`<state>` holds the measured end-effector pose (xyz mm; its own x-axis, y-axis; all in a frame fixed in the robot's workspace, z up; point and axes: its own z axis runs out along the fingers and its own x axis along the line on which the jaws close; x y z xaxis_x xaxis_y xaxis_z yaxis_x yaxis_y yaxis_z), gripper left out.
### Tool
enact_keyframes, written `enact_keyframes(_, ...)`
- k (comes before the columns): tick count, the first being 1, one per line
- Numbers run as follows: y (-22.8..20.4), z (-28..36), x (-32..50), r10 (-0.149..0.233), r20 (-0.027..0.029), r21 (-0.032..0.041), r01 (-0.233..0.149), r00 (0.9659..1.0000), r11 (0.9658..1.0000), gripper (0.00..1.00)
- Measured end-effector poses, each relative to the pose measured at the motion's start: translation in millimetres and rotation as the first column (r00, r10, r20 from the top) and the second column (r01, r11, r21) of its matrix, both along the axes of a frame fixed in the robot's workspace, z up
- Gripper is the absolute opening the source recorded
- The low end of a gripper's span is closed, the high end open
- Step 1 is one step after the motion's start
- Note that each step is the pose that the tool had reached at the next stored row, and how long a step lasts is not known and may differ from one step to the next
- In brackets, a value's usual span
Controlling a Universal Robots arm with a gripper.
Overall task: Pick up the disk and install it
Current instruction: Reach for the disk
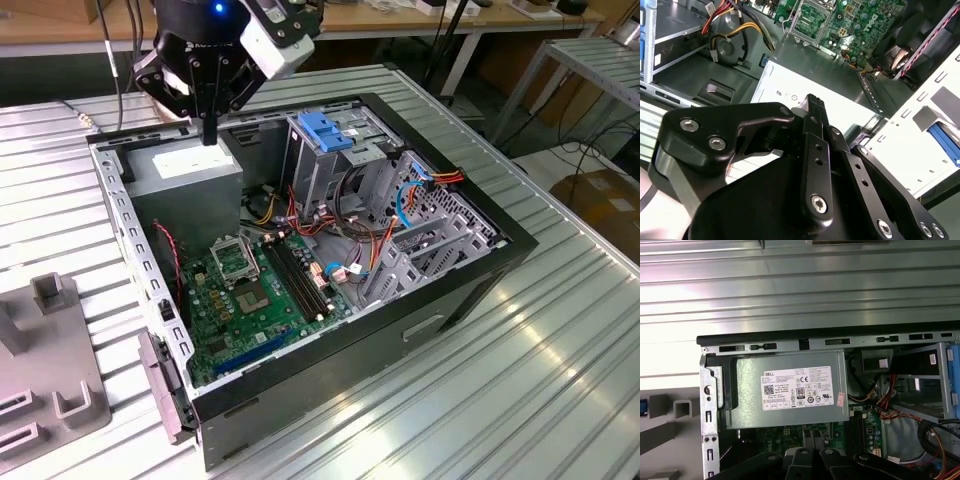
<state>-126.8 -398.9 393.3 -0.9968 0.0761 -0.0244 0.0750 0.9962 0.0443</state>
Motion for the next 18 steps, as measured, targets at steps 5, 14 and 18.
enact_keyframes(5, 0.0, 0.0, -1.4, 0.000, 0.0001, 0.0001, 0.000, 1.0000, 1.0000, 0.10)
enact_keyframes(14, 0.0, 0.0, -4.2, 0.000, 0.0001, 0.0000, 0.000, 1.0000, 1.0000, 0.10)
enact_keyframes(18, 0.0, 0.0, -6.1, 0.000, 0.0000, 0.0000, 0.000, 1.0000, 1.0000, 0.10)
